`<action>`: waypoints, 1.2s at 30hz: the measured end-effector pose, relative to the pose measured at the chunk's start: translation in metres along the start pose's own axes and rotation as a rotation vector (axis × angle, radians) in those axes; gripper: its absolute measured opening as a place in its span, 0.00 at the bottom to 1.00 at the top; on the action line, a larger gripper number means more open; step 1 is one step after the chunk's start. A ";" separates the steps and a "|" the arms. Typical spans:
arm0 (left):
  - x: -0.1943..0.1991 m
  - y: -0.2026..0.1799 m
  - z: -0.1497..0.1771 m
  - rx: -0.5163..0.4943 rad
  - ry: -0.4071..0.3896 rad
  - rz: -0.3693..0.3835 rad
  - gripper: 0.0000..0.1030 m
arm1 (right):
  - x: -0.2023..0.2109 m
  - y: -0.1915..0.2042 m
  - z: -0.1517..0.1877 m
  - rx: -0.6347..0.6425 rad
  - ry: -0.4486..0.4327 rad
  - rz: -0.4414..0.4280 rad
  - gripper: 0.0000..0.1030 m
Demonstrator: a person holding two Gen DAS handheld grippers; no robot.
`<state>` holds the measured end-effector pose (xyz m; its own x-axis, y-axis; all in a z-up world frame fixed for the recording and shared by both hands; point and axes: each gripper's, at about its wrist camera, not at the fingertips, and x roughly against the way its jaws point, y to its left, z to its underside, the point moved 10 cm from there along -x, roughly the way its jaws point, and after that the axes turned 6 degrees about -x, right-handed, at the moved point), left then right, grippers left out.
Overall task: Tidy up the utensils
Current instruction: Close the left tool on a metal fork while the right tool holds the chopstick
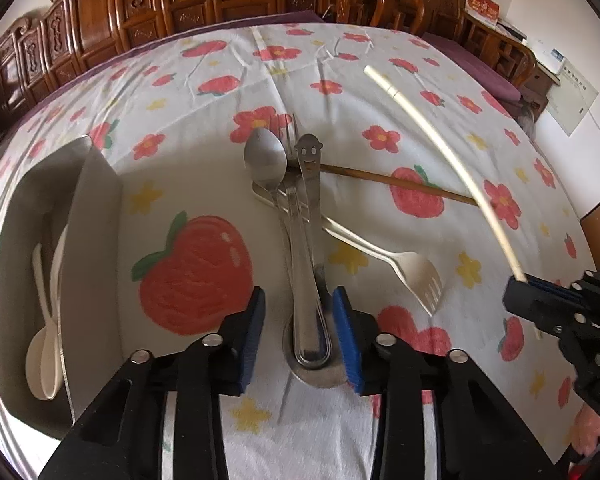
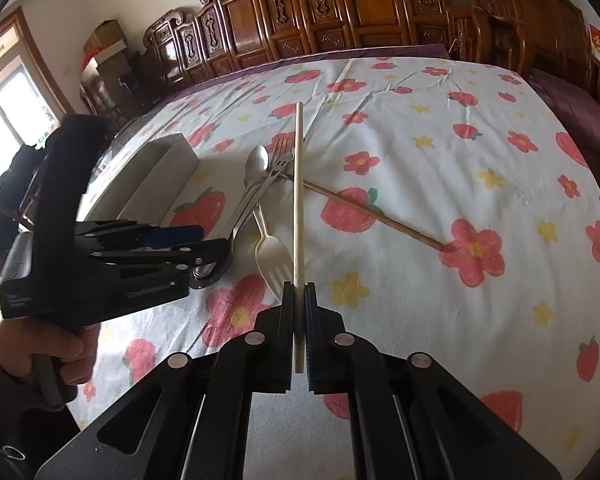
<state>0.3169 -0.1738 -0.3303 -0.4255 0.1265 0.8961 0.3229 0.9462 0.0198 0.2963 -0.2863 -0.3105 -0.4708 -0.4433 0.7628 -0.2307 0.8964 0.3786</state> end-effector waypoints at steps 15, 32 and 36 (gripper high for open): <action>0.001 -0.007 0.002 -0.023 0.004 0.038 0.14 | 0.007 0.001 -0.003 0.001 -0.012 -0.004 0.06; 0.058 -0.009 0.011 -0.080 -0.103 0.030 0.13 | 0.008 0.003 -0.001 0.013 0.001 0.021 0.06; 0.071 -0.010 0.019 -0.101 -0.128 0.015 0.12 | 0.007 0.005 0.001 0.014 0.006 0.028 0.06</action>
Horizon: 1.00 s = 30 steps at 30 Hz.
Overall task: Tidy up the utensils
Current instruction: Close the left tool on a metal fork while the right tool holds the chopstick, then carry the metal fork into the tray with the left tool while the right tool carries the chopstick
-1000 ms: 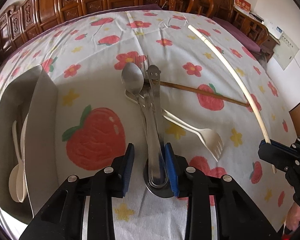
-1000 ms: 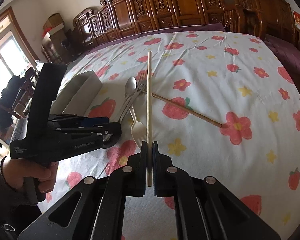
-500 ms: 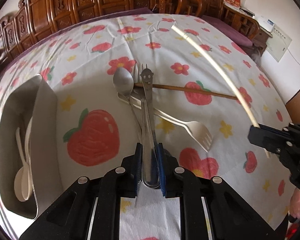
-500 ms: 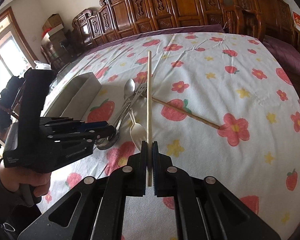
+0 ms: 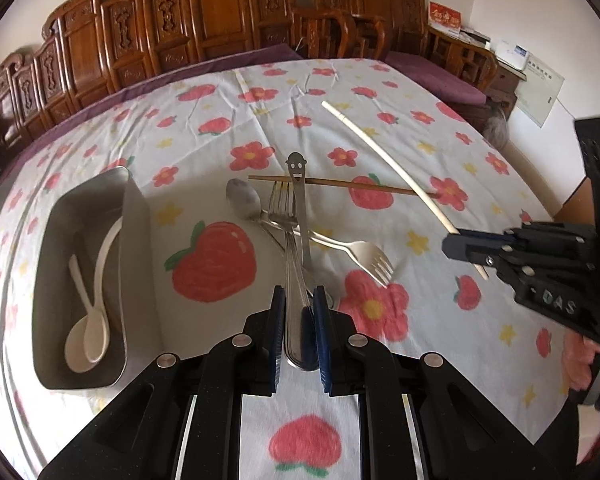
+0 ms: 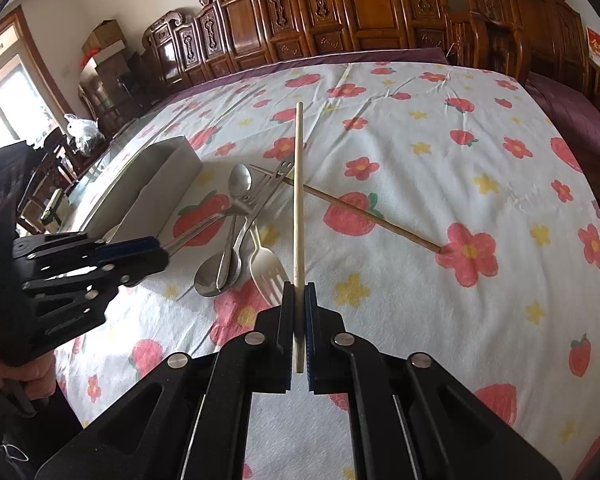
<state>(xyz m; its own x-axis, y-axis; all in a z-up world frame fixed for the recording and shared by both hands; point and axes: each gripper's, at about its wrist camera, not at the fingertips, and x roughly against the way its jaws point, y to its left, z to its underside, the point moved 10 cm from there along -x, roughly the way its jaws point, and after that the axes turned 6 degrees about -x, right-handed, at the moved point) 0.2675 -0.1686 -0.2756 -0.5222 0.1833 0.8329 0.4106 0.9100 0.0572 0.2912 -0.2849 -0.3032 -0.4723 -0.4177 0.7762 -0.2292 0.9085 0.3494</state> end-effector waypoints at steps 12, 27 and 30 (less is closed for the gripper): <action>0.019 0.003 0.021 -0.005 -0.025 -0.019 0.01 | 0.008 0.013 0.004 0.019 0.000 0.017 0.06; 0.076 0.043 -0.002 0.041 -0.148 -0.053 0.01 | 0.013 0.057 -0.003 0.064 -0.014 -0.004 0.06; 0.087 0.061 -0.002 0.062 -0.161 -0.071 0.01 | 0.009 0.075 -0.005 0.080 -0.014 -0.019 0.06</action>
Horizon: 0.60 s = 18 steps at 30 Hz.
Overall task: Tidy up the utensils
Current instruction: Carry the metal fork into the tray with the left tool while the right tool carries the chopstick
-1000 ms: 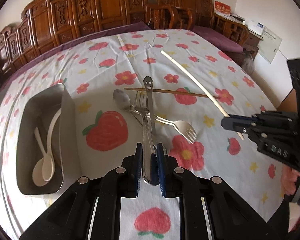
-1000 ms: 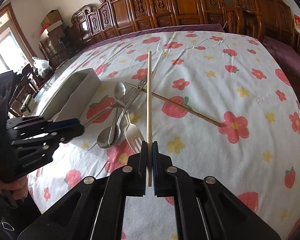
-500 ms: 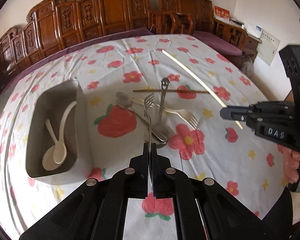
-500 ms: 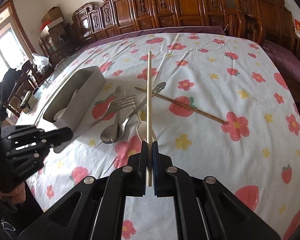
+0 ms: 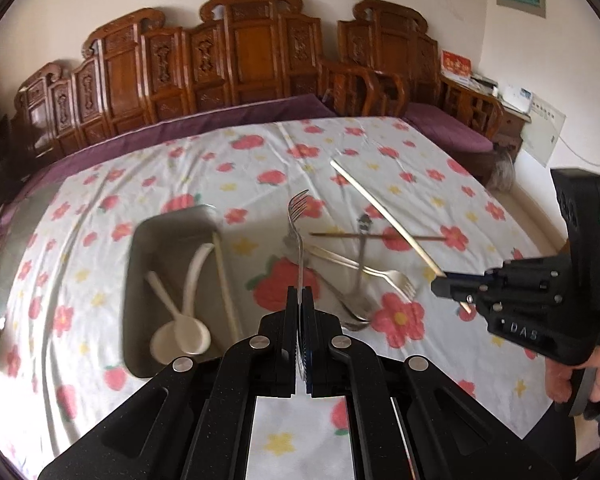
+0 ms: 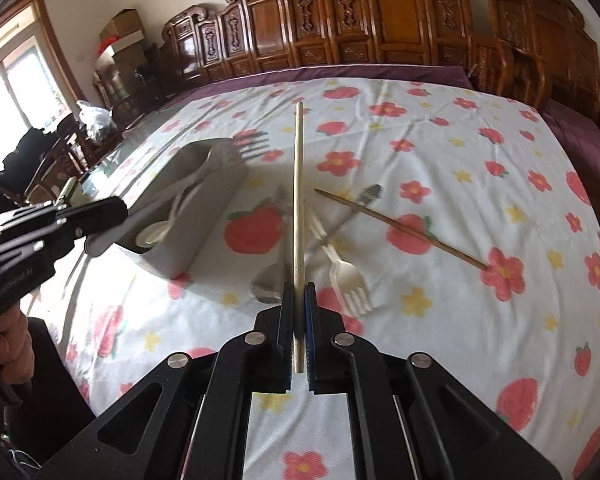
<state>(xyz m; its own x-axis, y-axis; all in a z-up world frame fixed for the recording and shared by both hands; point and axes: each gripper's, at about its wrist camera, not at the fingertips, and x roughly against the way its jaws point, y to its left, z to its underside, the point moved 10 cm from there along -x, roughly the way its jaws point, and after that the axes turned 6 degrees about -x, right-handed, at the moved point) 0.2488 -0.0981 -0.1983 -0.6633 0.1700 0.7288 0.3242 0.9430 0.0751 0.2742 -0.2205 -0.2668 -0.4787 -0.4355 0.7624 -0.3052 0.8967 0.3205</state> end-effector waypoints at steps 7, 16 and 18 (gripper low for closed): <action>0.006 0.051 0.007 0.050 0.007 -0.052 0.01 | -0.015 0.049 -0.008 0.031 0.009 -0.049 0.06; -0.010 0.105 0.026 0.104 0.075 -0.091 0.01 | -0.032 0.093 -0.021 0.045 0.049 -0.079 0.06; -0.015 0.112 0.030 0.107 0.089 -0.098 0.01 | -0.037 0.097 -0.024 0.048 0.061 -0.081 0.06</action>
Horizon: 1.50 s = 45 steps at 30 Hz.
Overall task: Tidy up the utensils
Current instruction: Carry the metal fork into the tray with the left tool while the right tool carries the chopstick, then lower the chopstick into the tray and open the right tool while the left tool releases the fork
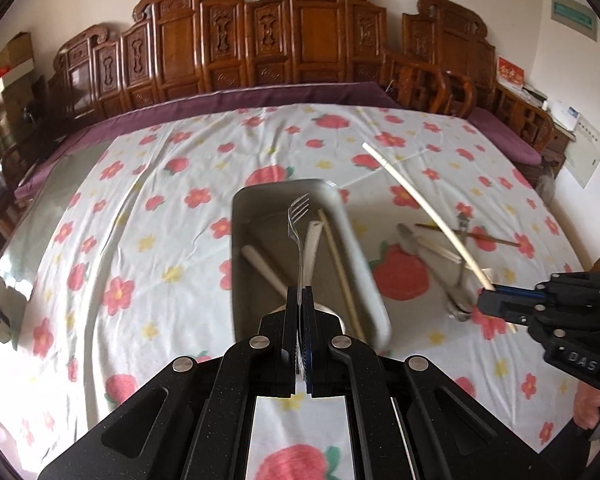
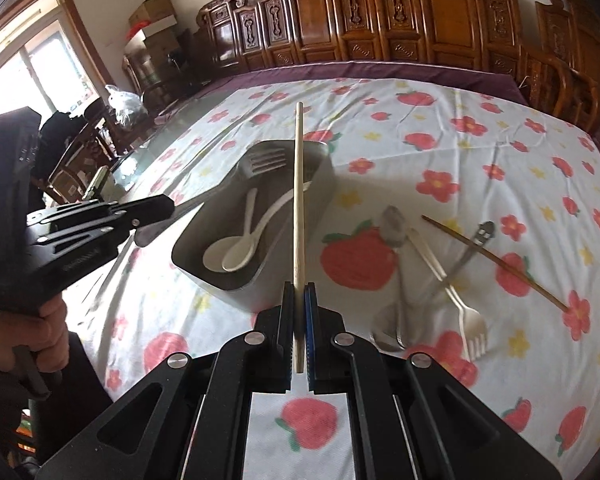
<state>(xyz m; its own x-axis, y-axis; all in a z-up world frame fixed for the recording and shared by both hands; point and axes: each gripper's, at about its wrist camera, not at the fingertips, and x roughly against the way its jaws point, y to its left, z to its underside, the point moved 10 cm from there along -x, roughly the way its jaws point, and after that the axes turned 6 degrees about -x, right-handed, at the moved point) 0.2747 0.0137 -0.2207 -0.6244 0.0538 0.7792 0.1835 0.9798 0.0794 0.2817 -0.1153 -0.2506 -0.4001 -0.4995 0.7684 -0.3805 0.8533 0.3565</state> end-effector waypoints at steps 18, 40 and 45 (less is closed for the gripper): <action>-0.049 0.019 0.002 0.025 0.075 0.044 0.01 | -0.031 0.029 -0.009 0.037 0.076 0.023 0.06; -0.029 0.039 0.000 0.032 0.063 0.083 0.03 | -0.072 0.044 -0.012 0.019 0.132 0.039 0.06; -0.022 0.046 0.006 0.030 0.061 0.080 0.03 | -0.081 0.048 -0.015 0.021 0.142 0.056 0.06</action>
<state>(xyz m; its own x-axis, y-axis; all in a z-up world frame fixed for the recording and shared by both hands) 0.2922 0.0585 -0.2381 -0.5612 0.1209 0.8188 0.2073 0.9783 -0.0023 0.3078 -0.0315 -0.2879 -0.2994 -0.4237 0.8549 -0.3785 0.8752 0.3012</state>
